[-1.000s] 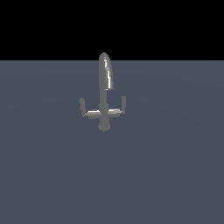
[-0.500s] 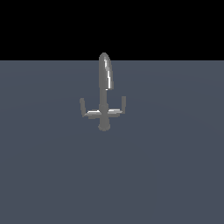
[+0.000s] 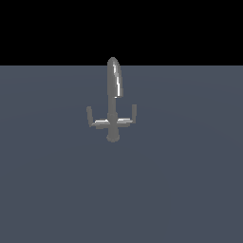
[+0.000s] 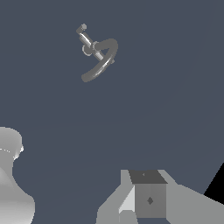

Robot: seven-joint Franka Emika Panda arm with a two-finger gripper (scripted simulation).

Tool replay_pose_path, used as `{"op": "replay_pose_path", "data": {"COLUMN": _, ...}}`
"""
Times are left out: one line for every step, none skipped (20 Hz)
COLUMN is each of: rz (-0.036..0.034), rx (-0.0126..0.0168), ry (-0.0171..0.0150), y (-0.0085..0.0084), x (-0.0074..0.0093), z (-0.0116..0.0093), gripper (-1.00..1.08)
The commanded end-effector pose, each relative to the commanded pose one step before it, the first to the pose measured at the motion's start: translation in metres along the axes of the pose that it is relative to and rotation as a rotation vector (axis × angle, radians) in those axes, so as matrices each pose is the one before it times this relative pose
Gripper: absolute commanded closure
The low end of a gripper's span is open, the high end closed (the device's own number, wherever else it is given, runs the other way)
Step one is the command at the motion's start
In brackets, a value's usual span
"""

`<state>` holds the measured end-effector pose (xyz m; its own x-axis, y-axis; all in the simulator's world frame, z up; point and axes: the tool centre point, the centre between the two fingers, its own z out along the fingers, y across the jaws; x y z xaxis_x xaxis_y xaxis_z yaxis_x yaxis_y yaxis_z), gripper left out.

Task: Turn on the faucet by rotating a designated handle.

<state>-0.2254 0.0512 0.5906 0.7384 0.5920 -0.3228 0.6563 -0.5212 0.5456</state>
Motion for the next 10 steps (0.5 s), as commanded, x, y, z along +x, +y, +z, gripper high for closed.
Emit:
{"op": "replay_pose_path", "data": {"rz": -0.06513, "rx": -0.03946, "ry": -0.03489, "y": 0.00085, "x": 0.00594, "z": -0.00751, "gripper": 1.08}}
{"op": "replay_pose_path", "data": {"rz": -0.02615, "rx": -0.01432, "ry": -0.01473, "y": 0.00047, "x": 0.00254, "z": -0.00281, "gripper": 1.08}}
{"op": "replay_pose_path", "data": {"rz": -0.02636, "rx": -0.01376, "ry": -0.01517, "y": 0.00054, "x": 0.00262, "z": -0.00275, "gripper": 1.08}}
{"op": "replay_pose_path", "data": {"rz": -0.02658, "rx": -0.01319, "ry": -0.01558, "y": 0.00061, "x": 0.00271, "z": -0.00270, "gripper": 1.08}}
{"op": "replay_pose_path", "data": {"rz": -0.02679, "rx": -0.01259, "ry": -0.01596, "y": 0.00069, "x": 0.00279, "z": -0.00263, "gripper": 1.08}}
{"op": "replay_pose_path", "data": {"rz": -0.02703, "rx": -0.01200, "ry": -0.01633, "y": 0.00077, "x": 0.00288, "z": -0.00258, "gripper": 1.08}}
{"op": "replay_pose_path", "data": {"rz": -0.02724, "rx": -0.01138, "ry": -0.01665, "y": 0.00085, "x": 0.00295, "z": -0.00251, "gripper": 1.08}}
{"op": "replay_pose_path", "data": {"rz": -0.02748, "rx": -0.01077, "ry": -0.01696, "y": 0.00094, "x": 0.00304, "z": -0.00246, "gripper": 1.08}}
{"op": "replay_pose_path", "data": {"rz": -0.02771, "rx": -0.01014, "ry": -0.01723, "y": 0.00104, "x": 0.00312, "z": -0.00239, "gripper": 1.08}}
{"op": "replay_pose_path", "data": {"rz": -0.02795, "rx": -0.00951, "ry": -0.01747, "y": 0.00113, "x": 0.00320, "z": -0.00233, "gripper": 1.08}}
